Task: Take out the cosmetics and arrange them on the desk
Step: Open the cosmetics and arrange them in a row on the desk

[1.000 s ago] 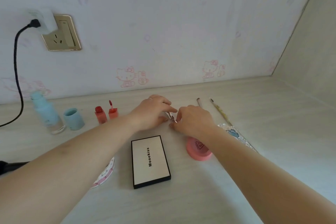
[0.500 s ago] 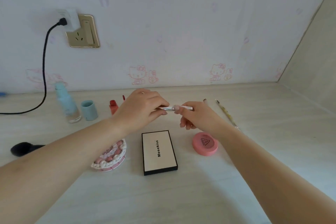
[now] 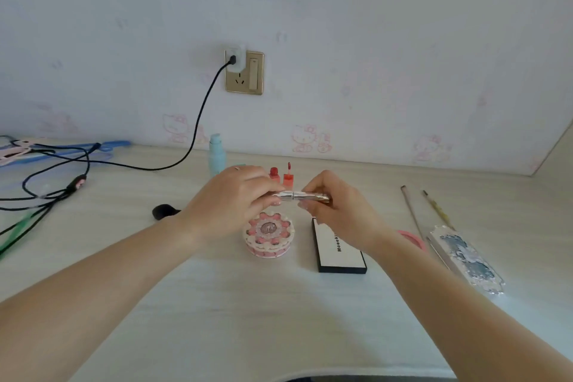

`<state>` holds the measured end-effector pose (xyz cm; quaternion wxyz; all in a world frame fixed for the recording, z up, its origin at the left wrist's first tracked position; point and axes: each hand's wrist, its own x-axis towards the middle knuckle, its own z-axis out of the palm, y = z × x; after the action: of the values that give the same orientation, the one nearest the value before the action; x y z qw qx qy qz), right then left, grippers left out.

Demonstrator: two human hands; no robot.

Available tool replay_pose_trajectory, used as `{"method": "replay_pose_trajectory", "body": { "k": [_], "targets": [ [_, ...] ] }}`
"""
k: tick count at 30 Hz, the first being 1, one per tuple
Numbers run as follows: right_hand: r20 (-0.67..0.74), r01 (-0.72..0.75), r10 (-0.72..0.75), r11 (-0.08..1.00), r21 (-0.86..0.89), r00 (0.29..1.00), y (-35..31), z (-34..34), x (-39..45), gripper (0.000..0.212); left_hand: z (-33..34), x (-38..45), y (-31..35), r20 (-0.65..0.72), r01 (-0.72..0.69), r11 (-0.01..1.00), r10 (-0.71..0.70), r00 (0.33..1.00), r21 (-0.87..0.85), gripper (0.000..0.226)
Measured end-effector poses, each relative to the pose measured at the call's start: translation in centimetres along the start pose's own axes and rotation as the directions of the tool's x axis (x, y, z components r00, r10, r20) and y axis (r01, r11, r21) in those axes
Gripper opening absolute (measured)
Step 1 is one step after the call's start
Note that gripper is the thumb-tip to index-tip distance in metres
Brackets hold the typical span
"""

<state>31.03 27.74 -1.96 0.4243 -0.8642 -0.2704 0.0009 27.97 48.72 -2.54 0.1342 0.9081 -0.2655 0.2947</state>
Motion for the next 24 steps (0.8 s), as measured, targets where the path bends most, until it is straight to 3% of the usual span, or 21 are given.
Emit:
{"method": "replay_pose_trajectory", "body": {
  "k": [3, 6, 8, 9, 14, 17, 21, 24],
  "targets": [
    [0.020, 0.058, -0.059, 0.998, 0.025, 0.998, -0.9, 1.2, 0.1, 0.029, -1.1, -1.1, -0.2, -0.019, 0.037, 0.999, -0.037, 0.999, 0.000, 0.034],
    [0.081, -0.038, 0.034, 0.998, 0.054, 0.996, -2.9, 1.9, 0.0, 0.017, -2.0, -2.2, -0.4, -0.023, 0.035, 0.999, -0.035, 0.999, 0.039, 0.033],
    [0.116, -0.086, 0.086, 0.996, -0.006, 0.989, -3.7, 2.2, 0.1, 0.054, -2.5, -2.9, -0.6, -0.035, 0.026, 0.998, -0.024, 0.999, 0.061, 0.032],
    [0.121, -0.085, 0.088, 0.996, -0.030, 0.989, -3.9, 2.4, 0.2, 0.059, -2.8, -3.2, -0.6, -0.046, 0.024, 0.997, -0.020, 0.999, 0.069, 0.032],
    [0.064, 0.052, -0.054, 0.998, 0.038, 0.996, -4.4, 3.8, 0.3, 0.010, -3.7, -4.6, -1.2, -0.063, 0.061, 0.997, -0.058, 0.996, 0.055, 0.034],
    [0.068, 0.039, -0.041, 0.999, 0.037, 0.997, -4.3, 4.6, 0.4, 0.029, -4.0, -5.3, -1.7, -0.057, 0.089, 0.995, -0.086, 0.995, 0.051, 0.035],
    [0.187, -0.110, 0.098, 0.993, 0.051, 0.977, -5.0, 5.4, 0.5, 0.034, -4.4, -6.1, -2.3, -0.062, 0.080, 0.995, -0.077, 0.995, 0.060, 0.033],
    [0.189, -0.110, 0.101, 0.993, 0.033, 0.977, -5.5, 6.0, 0.8, 0.038, -4.5, -7.2, -3.1, -0.048, 0.084, 0.994, -0.081, 0.996, 0.074, 0.031]
  ]
}}
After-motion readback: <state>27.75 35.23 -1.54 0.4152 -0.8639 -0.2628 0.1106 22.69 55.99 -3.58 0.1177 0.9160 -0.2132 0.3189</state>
